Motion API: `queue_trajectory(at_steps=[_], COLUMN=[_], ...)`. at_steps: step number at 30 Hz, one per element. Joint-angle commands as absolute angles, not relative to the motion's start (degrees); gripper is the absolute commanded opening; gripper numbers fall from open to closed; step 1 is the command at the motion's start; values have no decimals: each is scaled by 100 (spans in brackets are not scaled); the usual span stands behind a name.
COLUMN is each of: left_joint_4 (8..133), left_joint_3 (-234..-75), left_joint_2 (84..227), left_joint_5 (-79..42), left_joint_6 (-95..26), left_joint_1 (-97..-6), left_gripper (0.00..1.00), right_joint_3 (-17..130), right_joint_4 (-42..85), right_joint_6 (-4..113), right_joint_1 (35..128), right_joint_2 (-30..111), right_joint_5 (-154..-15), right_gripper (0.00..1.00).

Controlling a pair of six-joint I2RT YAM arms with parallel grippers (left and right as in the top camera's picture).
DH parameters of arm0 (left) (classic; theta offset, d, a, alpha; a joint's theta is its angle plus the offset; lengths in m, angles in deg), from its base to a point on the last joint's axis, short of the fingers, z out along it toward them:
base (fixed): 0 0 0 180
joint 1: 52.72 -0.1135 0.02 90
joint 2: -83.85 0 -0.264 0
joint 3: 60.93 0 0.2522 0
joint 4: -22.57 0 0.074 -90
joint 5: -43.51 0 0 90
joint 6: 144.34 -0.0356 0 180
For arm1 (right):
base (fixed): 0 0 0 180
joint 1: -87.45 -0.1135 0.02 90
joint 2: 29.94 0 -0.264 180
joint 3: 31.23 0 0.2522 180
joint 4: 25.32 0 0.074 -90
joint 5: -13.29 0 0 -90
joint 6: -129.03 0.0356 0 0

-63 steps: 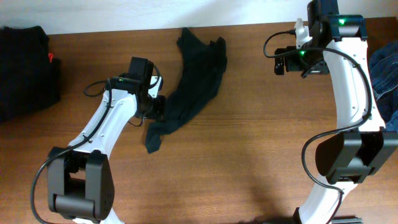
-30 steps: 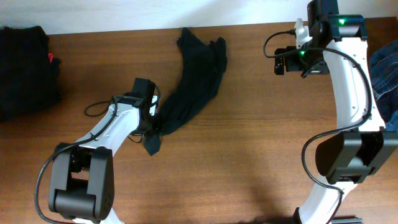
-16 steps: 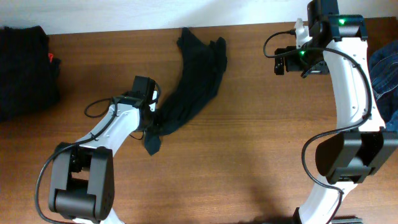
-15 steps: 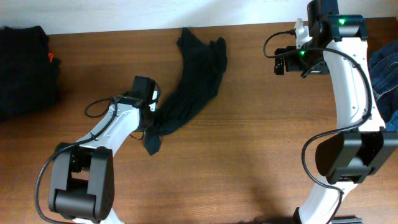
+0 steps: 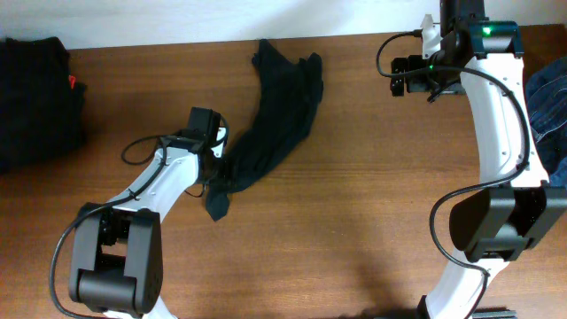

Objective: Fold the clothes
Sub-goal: 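Lift the black shirt with the left gripper while the right gripper reaches toward it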

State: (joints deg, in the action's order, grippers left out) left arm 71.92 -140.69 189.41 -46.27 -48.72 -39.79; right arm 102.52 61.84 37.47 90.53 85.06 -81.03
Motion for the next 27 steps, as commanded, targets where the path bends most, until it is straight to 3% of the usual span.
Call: queue_trajectory(at_steps=[1, 5, 8, 22, 24, 26, 27], left_joint_4=[7179, 7210, 7205, 6908, 6856, 6847, 6851], left_joint_3=[-14148, -14074, -14014, -13704, -13711, -13752, -13787], left_joint_2=[18994, 18994, 18996, 19271, 19269, 19269, 19269], left_joint_5=[-4541, -4546, -4543, -4631, -4629, -4629, -4629], left_joint_6=[-5143, -5143, -5143, -5138, -5138, -5138, -5138], left_joint_1=[-4025, -4025, -4025, -4025, -4025, -4027, -4034], left_gripper=[68, 42, 32, 31, 19, 0, 0], right_joint_3=[10262, 10262, 10262, 9994, 9935, 9847, 9797], right_joint_4=[6186, 6189, 6195, 6398, 6396, 6368, 6359], right_joint_6=[3755, 3757, 3757, 3755, 3755, 3757, 3755], right_joint_1=[9048, 9048, 9048, 9048, 9048, 9044, 9042], right_joint_2=[8405, 8405, 8405, 8460, 8488, 8490, 8490], right_joint_5=[-8096, -8098, -8098, -8625, -8686, -8739, -8802], right_gripper=[99, 99, 99, 99, 99, 98, 93])
